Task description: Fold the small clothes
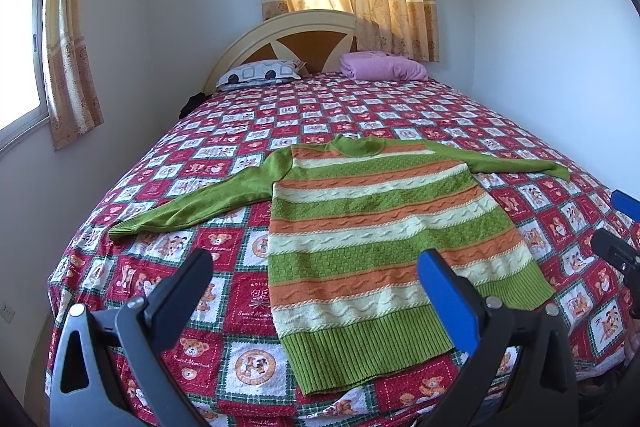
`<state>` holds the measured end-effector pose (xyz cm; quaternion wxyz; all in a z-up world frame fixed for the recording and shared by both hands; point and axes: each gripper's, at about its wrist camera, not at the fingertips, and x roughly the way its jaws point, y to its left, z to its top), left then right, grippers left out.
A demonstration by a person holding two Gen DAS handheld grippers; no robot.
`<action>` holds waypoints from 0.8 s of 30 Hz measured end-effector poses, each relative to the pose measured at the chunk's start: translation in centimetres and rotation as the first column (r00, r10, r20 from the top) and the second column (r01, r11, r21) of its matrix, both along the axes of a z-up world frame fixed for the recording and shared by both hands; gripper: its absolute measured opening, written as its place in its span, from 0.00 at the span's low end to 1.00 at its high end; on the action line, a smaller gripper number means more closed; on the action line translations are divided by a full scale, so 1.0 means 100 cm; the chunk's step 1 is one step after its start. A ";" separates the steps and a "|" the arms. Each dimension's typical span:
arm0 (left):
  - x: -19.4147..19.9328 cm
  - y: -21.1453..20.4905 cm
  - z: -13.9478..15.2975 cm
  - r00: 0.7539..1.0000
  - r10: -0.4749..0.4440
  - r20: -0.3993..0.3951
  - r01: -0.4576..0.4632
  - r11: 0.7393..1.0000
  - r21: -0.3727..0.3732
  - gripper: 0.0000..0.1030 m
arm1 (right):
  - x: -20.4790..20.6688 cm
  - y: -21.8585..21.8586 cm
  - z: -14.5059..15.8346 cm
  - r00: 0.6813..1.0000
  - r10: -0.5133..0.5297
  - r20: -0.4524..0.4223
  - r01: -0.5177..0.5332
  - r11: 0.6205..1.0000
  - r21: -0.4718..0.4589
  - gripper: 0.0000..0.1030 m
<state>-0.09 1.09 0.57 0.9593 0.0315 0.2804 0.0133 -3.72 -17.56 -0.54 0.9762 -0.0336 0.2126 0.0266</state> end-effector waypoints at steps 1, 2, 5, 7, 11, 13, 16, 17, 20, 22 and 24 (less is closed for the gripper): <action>0.000 0.000 0.000 1.000 -0.001 -0.001 0.001 1.000 0.000 1.00 | 0.000 0.000 -0.001 1.000 -0.001 0.001 0.001 1.000 0.000 0.99; 0.000 0.000 0.000 1.000 -0.002 -0.001 0.002 1.000 0.000 1.00 | 0.000 0.000 -0.001 1.000 -0.001 0.000 0.001 1.000 0.001 0.99; 0.000 0.000 0.000 1.000 0.000 0.000 0.000 1.000 0.001 1.00 | 0.000 0.001 -0.001 1.000 -0.002 0.001 0.002 1.000 0.000 0.99; 0.000 0.000 0.000 1.000 -0.001 0.000 0.001 1.000 0.000 1.00 | 0.000 0.002 -0.002 1.000 -0.007 0.001 0.007 1.000 0.000 0.99; -0.001 0.000 0.000 1.000 -0.001 0.001 0.001 1.000 0.000 1.00 | 0.000 0.005 -0.004 1.000 -0.005 -0.003 0.005 1.000 0.003 0.99; -0.001 0.001 0.000 1.000 -0.001 0.001 0.001 1.000 -0.001 1.00 | 0.000 0.005 -0.005 1.000 -0.004 -0.002 0.004 1.000 0.000 0.99; -0.001 0.002 0.000 1.000 0.000 0.001 0.000 1.000 -0.002 1.00 | 0.000 0.003 -0.003 1.000 -0.002 -0.005 0.002 1.000 0.004 0.99; -0.001 0.002 0.000 1.000 -0.001 0.001 0.001 1.000 -0.002 1.00 | 0.000 0.003 -0.002 1.000 -0.002 -0.006 0.002 1.000 0.004 0.99; -0.001 0.002 0.000 1.000 0.001 0.002 -0.001 1.000 0.000 1.00 | 0.000 0.001 -0.001 1.000 -0.001 -0.005 0.001 1.000 0.006 0.99; -0.001 0.002 0.000 1.000 -0.001 0.003 0.001 1.000 -0.002 1.00 | 0.000 0.002 -0.002 1.000 -0.001 -0.006 0.001 1.000 0.006 0.99; -0.002 0.002 -0.001 1.000 -0.001 0.004 0.001 1.000 -0.001 1.00 | 0.000 0.002 -0.001 1.000 0.000 -0.005 0.000 1.000 0.006 0.99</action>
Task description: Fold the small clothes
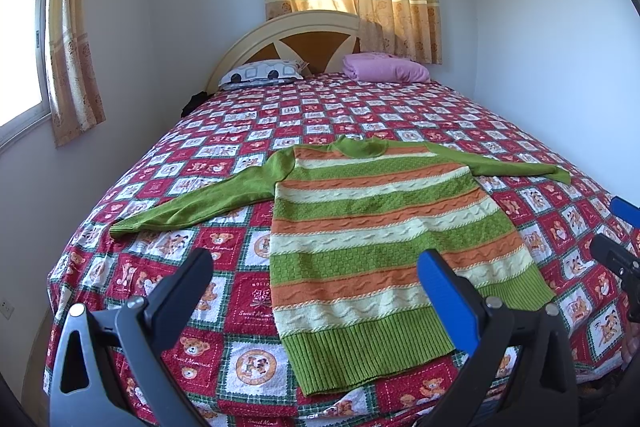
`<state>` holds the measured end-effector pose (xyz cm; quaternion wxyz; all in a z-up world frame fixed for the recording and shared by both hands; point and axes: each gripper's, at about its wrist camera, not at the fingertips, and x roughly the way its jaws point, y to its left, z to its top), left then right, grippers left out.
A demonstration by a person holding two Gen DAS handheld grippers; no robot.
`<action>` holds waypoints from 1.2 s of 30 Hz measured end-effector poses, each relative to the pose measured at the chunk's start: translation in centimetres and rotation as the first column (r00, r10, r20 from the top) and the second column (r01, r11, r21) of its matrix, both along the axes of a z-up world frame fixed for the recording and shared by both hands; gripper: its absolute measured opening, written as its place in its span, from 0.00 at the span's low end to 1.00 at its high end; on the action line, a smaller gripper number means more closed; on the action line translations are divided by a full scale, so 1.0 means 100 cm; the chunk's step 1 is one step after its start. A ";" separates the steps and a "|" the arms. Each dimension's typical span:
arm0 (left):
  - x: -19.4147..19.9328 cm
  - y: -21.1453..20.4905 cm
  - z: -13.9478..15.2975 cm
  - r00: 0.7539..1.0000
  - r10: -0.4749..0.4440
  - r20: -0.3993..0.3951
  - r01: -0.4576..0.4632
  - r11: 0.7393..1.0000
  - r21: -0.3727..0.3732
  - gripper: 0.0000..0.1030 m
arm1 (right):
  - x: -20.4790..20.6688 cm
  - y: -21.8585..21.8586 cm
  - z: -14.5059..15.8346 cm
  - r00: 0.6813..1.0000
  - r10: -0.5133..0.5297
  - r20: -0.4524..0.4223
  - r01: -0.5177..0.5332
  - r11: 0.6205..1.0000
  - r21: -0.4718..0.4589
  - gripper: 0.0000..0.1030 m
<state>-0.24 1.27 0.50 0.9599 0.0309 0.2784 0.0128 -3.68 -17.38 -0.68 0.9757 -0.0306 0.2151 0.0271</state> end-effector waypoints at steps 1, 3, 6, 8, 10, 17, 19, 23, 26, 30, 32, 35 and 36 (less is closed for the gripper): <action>0.000 0.000 0.000 1.000 0.000 0.000 0.000 1.000 0.000 1.00 | 0.000 0.001 0.000 1.000 0.002 -0.001 -0.002 1.000 -0.001 0.99; 0.000 0.001 0.000 1.000 0.001 -0.001 -0.001 1.000 -0.001 1.00 | 0.000 0.001 -0.001 1.000 0.004 -0.001 -0.004 1.000 -0.002 0.99; 0.000 0.001 0.000 1.000 0.000 0.000 0.000 1.000 -0.001 1.00 | 0.000 0.001 -0.001 1.000 0.003 0.000 -0.003 1.000 -0.002 0.99; 0.000 0.001 0.000 1.000 -0.001 0.001 0.001 1.000 -0.001 1.00 | 0.000 0.002 -0.001 1.000 0.006 -0.001 -0.006 1.000 -0.005 0.99; 0.000 0.001 0.000 1.000 -0.001 0.001 0.001 1.000 -0.001 1.00 | 0.000 0.003 -0.001 1.000 0.008 0.001 -0.008 1.000 -0.010 0.99; 0.001 0.004 0.002 1.000 0.002 -0.002 -0.002 1.000 -0.001 1.00 | 0.001 0.004 -0.001 1.000 0.011 0.001 -0.011 1.000 -0.014 0.99; 0.002 0.004 0.002 1.000 0.002 -0.003 -0.002 1.000 -0.002 1.00 | 0.002 0.005 -0.001 1.000 0.013 0.003 -0.013 1.000 -0.021 0.99; 0.001 0.004 0.001 1.000 0.001 -0.002 -0.001 1.000 -0.002 1.00 | 0.003 0.004 -0.003 1.000 0.015 0.002 -0.015 1.000 -0.025 0.99; 0.002 0.008 -0.001 1.000 0.002 -0.008 -0.002 1.000 -0.004 1.00 | 0.006 0.002 -0.005 1.000 0.013 -0.002 -0.013 0.999 -0.032 0.99; 0.009 0.008 -0.007 1.000 0.007 -0.016 -0.007 1.000 -0.004 1.00 | 0.015 -0.005 -0.011 1.000 0.010 -0.021 -0.010 1.000 -0.026 0.99; 0.013 0.009 -0.012 1.000 0.012 -0.020 -0.012 1.000 -0.001 1.00 | 0.020 -0.009 -0.013 1.000 0.016 -0.027 -0.016 1.000 -0.025 0.99; 0.018 0.012 -0.013 1.000 0.017 -0.015 -0.016 1.000 0.005 1.00 | 0.029 -0.019 -0.012 0.999 0.009 -0.031 -0.009 1.000 -0.009 0.99; 0.021 0.014 -0.012 1.000 0.022 -0.011 -0.022 1.000 0.009 1.00 | 0.030 -0.022 -0.013 1.000 0.004 -0.029 -0.005 1.000 -0.004 0.99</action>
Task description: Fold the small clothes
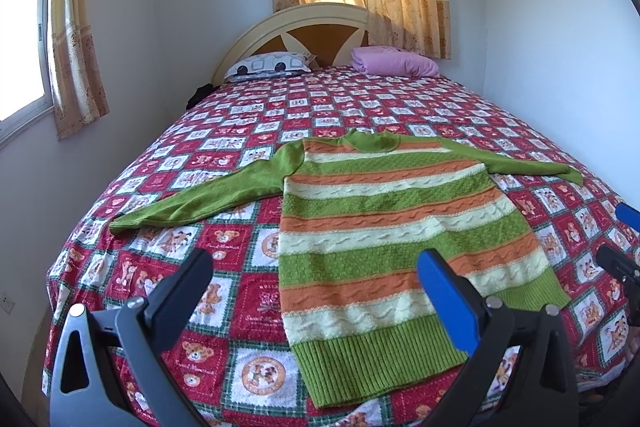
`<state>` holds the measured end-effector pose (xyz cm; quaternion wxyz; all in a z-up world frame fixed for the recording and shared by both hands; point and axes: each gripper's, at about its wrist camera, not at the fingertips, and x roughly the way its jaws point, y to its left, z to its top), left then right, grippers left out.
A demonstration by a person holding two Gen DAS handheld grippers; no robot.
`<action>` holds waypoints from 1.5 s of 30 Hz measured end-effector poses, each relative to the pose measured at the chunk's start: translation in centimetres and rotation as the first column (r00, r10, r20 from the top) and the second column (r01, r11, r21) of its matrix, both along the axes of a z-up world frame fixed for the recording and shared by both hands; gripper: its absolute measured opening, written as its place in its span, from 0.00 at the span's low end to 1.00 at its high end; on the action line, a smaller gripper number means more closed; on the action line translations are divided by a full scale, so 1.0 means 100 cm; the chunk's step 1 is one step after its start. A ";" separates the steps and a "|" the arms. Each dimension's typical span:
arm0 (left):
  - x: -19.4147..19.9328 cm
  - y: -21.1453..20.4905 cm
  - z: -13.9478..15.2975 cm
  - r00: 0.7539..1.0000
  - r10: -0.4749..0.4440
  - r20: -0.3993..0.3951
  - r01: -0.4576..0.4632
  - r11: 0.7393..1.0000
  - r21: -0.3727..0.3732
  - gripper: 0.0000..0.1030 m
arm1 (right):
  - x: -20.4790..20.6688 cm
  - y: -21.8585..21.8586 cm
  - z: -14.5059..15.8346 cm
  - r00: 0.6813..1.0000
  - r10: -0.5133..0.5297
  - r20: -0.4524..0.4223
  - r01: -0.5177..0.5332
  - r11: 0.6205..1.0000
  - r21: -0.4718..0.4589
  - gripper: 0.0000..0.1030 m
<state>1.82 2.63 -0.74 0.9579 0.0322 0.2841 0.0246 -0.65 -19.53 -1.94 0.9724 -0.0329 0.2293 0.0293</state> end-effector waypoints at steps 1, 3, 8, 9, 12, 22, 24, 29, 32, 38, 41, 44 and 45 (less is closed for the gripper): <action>0.004 0.002 0.000 1.000 0.001 0.002 -0.001 1.000 0.002 1.00 | 0.004 -0.006 0.000 1.000 -0.017 0.001 0.017 1.000 0.006 0.99; 0.012 0.004 0.000 1.000 0.006 0.000 -0.006 1.000 0.002 1.00 | 0.010 -0.014 -0.001 0.999 -0.040 -0.003 0.040 0.999 0.010 0.99; 0.038 0.015 -0.005 1.000 0.017 -0.022 -0.017 1.000 -0.013 1.00 | 0.035 -0.045 -0.007 0.994 -0.101 -0.040 0.103 0.994 0.039 0.99; 0.045 0.017 -0.007 0.999 0.017 -0.027 -0.017 1.000 -0.010 1.00 | 0.040 -0.051 -0.009 0.992 -0.113 -0.053 0.116 0.992 0.048 0.99; 0.064 0.020 -0.013 0.999 0.029 -0.046 -0.028 0.999 0.017 1.00 | 0.054 -0.072 -0.014 0.987 -0.139 -0.086 0.145 0.986 0.077 0.99; 0.135 0.034 -0.033 0.995 0.050 -0.088 -0.046 0.997 0.054 1.00 | 0.106 -0.172 -0.031 0.936 -0.289 -0.202 0.326 0.927 0.184 0.99; 0.152 0.037 -0.037 0.995 0.059 -0.086 -0.054 0.997 0.060 1.00 | 0.119 -0.205 -0.036 0.910 -0.337 -0.241 0.388 0.896 0.216 0.99; 0.197 0.046 -0.050 0.992 0.103 -0.075 -0.096 0.992 0.088 1.00 | 0.138 -0.279 -0.043 0.844 -0.447 -0.296 0.519 0.822 0.237 0.96; 0.220 0.051 -0.060 0.986 0.129 -0.104 -0.120 0.989 0.084 1.00 | 0.147 -0.324 -0.044 0.806 -0.503 -0.311 0.578 0.781 0.234 0.89; 0.258 0.056 -0.077 0.975 0.169 -0.142 -0.154 0.982 0.112 1.00 | 0.158 -0.407 -0.051 0.724 -0.579 -0.375 0.686 0.661 0.303 0.79; 0.273 0.064 -0.083 0.968 0.203 -0.146 -0.188 0.976 0.111 1.00 | 0.166 -0.435 -0.059 0.706 -0.575 -0.415 0.706 0.618 0.346 0.78; 0.283 0.072 -0.092 0.959 0.225 -0.170 -0.211 0.973 0.096 1.00 | 0.184 -0.454 -0.072 0.713 -0.533 -0.455 0.696 0.613 0.373 0.77; 0.285 0.072 -0.096 0.957 0.229 -0.178 -0.215 0.972 0.095 1.00 | 0.190 -0.458 -0.076 0.722 -0.517 -0.460 0.687 0.619 0.382 0.74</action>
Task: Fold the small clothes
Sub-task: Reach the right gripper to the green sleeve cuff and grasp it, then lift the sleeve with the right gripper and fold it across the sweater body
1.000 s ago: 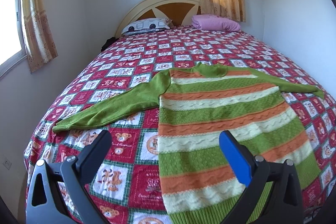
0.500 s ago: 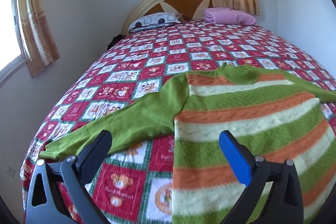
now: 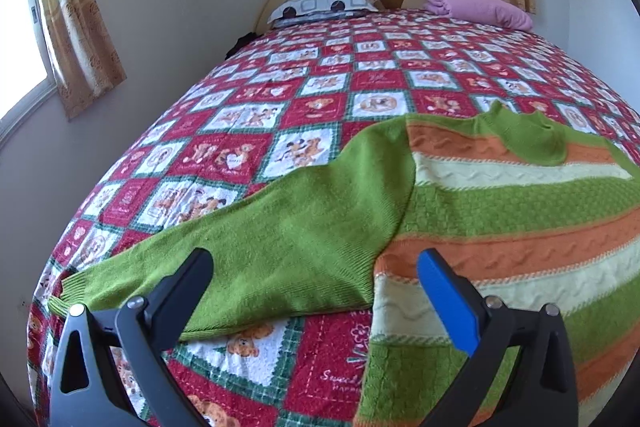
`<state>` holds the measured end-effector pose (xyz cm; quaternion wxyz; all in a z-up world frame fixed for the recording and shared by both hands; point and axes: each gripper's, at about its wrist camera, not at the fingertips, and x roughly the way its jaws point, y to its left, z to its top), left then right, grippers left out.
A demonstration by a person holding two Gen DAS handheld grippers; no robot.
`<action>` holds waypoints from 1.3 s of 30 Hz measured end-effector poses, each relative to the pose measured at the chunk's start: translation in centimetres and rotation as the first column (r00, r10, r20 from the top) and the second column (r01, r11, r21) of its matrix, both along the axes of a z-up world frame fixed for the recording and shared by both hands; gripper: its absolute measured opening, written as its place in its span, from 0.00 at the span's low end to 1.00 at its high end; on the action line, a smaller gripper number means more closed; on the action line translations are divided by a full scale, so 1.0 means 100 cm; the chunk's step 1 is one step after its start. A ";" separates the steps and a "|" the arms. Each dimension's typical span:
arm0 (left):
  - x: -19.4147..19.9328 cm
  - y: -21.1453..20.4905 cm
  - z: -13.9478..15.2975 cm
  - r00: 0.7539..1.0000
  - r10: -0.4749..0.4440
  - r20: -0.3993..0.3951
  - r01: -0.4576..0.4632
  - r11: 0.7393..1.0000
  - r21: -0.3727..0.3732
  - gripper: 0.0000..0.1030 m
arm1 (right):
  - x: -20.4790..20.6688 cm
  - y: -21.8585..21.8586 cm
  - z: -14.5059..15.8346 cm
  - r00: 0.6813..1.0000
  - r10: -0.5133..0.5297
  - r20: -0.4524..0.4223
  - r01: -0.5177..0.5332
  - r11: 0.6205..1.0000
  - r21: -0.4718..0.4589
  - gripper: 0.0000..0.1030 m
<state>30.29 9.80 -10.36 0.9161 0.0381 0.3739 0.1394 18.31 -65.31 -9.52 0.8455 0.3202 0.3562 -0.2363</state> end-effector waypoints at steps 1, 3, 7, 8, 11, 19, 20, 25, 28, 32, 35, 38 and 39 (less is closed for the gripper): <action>0.002 0.000 -0.004 1.000 0.004 -0.007 -0.004 1.000 0.002 1.00 | 0.007 -0.002 -0.005 0.999 0.038 0.005 -0.038 0.999 0.022 0.60; 0.002 -0.002 -0.011 1.000 0.003 -0.026 -0.003 1.000 0.003 1.00 | 0.015 0.002 -0.004 0.998 0.058 -0.031 -0.059 0.998 -0.028 0.15; 0.003 -0.006 -0.019 0.999 -0.002 -0.047 0.002 1.000 0.002 1.00 | 0.009 0.007 0.026 0.997 0.077 -0.008 -0.078 0.989 -0.127 0.07; 0.002 -0.006 -0.020 0.999 -0.001 -0.046 0.001 1.000 0.001 1.00 | 0.007 0.009 0.035 0.996 0.084 0.007 -0.082 0.984 -0.159 0.07; 0.002 -0.004 -0.022 0.999 0.008 -0.050 -0.009 1.000 -0.017 1.00 | -0.003 0.023 0.075 0.992 0.099 0.075 -0.075 0.961 -0.264 0.07; -0.005 0.001 -0.021 0.999 0.017 -0.032 -0.019 0.998 -0.067 1.00 | -0.003 0.053 0.154 0.968 0.150 0.202 -0.056 0.912 -0.407 0.01; -0.006 0.001 -0.021 0.999 0.017 -0.031 -0.019 0.997 -0.070 1.00 | 0.000 0.052 0.156 0.968 0.151 0.203 -0.062 0.920 -0.387 0.01; -0.008 0.006 -0.024 0.999 0.015 -0.037 -0.019 0.995 -0.095 1.00 | 0.016 0.061 0.155 0.976 0.168 0.139 -0.108 0.926 -0.362 0.01; -0.011 0.009 -0.023 0.999 0.019 -0.027 -0.022 0.993 -0.113 1.00 | 0.014 0.051 0.136 0.986 0.124 0.108 -0.082 0.940 -0.331 0.02; -0.015 0.013 -0.022 1.000 0.019 -0.022 -0.022 0.993 -0.117 1.00 | 0.006 0.024 0.088 1.000 -0.002 -0.004 0.001 0.967 -0.255 0.74; -0.019 0.017 -0.020 1.000 0.019 -0.022 -0.022 0.993 -0.115 1.00 | -0.007 0.021 0.051 0.999 0.004 -0.033 -0.009 0.988 -0.153 0.74; -0.024 0.019 -0.017 1.000 0.016 -0.011 -0.017 0.994 -0.110 1.00 | -0.021 0.028 0.019 0.997 -0.010 -0.075 0.003 0.995 -0.099 0.72; -0.026 0.020 -0.015 1.000 0.015 -0.007 -0.016 0.994 -0.107 1.00 | -0.025 0.027 0.010 0.997 -0.020 -0.074 0.015 0.997 -0.074 0.71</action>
